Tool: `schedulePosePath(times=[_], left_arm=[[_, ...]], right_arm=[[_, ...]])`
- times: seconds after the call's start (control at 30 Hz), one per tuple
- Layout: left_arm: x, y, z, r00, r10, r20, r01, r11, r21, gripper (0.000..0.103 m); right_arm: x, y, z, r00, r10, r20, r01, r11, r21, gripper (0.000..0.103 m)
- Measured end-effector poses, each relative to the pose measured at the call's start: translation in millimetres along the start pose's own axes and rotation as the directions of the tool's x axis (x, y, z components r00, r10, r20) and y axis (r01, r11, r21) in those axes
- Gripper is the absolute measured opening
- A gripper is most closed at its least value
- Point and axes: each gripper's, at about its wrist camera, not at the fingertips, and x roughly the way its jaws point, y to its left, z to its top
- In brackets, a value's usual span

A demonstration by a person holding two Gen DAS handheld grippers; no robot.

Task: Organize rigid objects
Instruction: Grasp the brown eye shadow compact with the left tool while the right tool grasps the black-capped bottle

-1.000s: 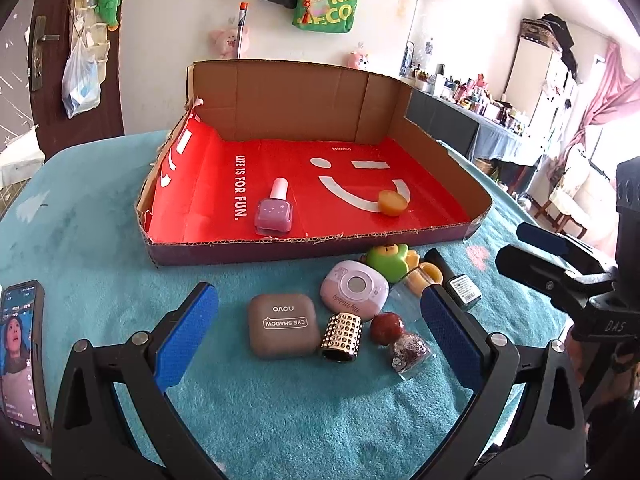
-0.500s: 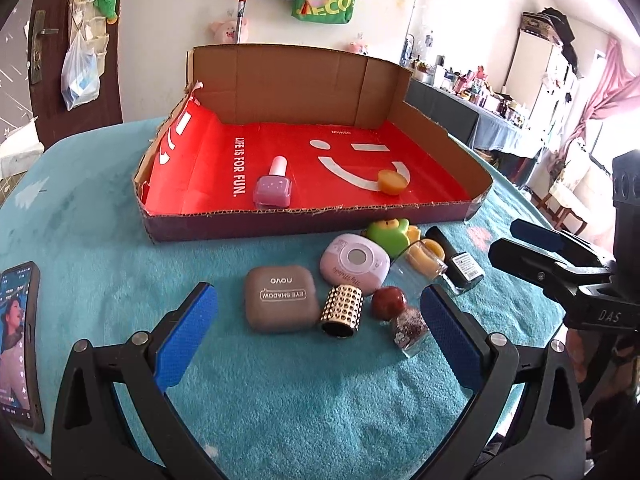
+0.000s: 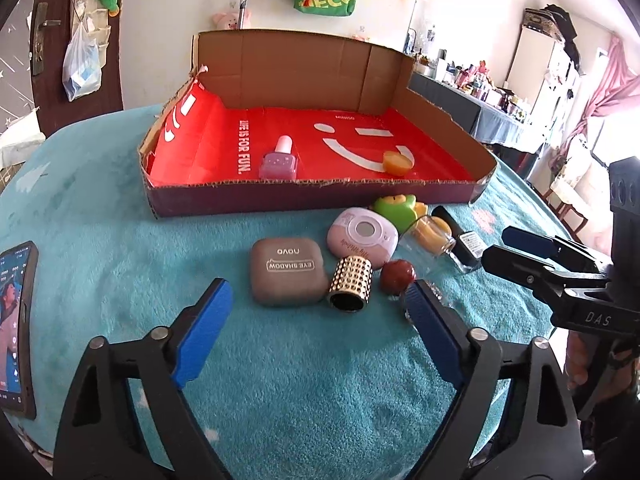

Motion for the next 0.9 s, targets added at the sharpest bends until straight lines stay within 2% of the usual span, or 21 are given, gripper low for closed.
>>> schedulePosePath(times=[0.1,0.2,0.3,0.53,0.77,0.9], left_arm=[[4,1,-2,1.000,0.002,-0.010,-0.002,1.000,-0.002,0.075],[9,6,-4,0.999,0.021,-0.024,-0.022,1.000,-0.012,0.067],[12,12,-5,0.999,0.041,-0.029,-0.042,0.999,-0.028,0.062],[18,32,-8,0.994,0.093,-0.051,-0.096,0.994,-0.059,0.061],[26,26,-4,0.995,0.075,-0.059,-0.078,0.996,-0.048,0.061],[33,19,-2,0.994,0.089,-0.060,-0.091,0.995,-0.035,0.061]], right_arm=[[3,-1,-4,1.000,0.006,-0.011,-0.005,1.000,0.008,0.073],[5,-2,-6,1.000,-0.024,-0.009,0.024,1.000,0.002,0.073],[7,-5,-6,0.999,-0.053,-0.007,0.053,0.999,0.004,0.072],[15,-9,-7,0.997,-0.071,-0.019,0.071,0.997,0.014,0.072],[22,-10,-5,0.997,-0.077,-0.026,0.078,0.997,0.018,0.072],[27,-11,-7,0.995,-0.091,-0.036,0.092,0.996,0.015,0.072]])
